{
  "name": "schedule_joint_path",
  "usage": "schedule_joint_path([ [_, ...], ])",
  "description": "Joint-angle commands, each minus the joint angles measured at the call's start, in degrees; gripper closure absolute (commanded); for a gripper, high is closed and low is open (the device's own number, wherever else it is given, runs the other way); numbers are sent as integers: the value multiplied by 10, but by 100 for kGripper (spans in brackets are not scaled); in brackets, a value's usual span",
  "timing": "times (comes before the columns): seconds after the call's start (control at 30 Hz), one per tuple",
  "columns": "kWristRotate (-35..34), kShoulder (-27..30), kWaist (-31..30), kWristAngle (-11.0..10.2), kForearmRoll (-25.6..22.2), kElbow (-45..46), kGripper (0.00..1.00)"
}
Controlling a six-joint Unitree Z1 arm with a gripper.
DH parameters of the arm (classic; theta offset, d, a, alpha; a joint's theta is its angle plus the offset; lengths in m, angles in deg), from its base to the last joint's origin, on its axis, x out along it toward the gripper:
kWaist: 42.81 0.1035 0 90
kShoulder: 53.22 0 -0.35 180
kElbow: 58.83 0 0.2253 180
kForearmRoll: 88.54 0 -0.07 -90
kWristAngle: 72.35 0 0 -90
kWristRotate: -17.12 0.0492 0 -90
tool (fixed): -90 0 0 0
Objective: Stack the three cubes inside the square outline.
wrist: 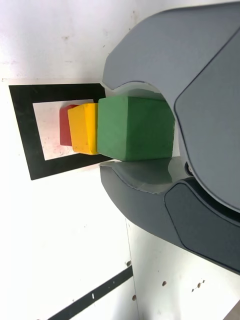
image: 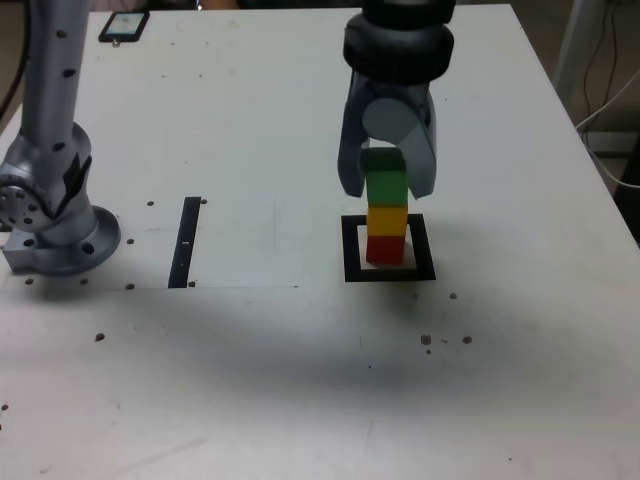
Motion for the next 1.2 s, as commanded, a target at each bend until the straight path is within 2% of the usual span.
schedule_joint_path([
  [0.0, 1, -6, -1, 1, 2, -1, 86],
  [0.1, 1, -10, -1, 3, 3, 1, 73],
  [0.17, 1, -11, -1, 4, 3, 2, 59],
  [0.3, 1, -10, -1, 1, 5, 5, 22],
  [0.37, 0, -8, -1, -1, 4, 8, 9],
  [0.43, -1, -5, -1, -4, 1, 11, 2],
  [0.8, 2, 33, -3, -8, -5, 13, 1],
  [1.17, 5, 207, -23, -6, 6, 92, 1],
])
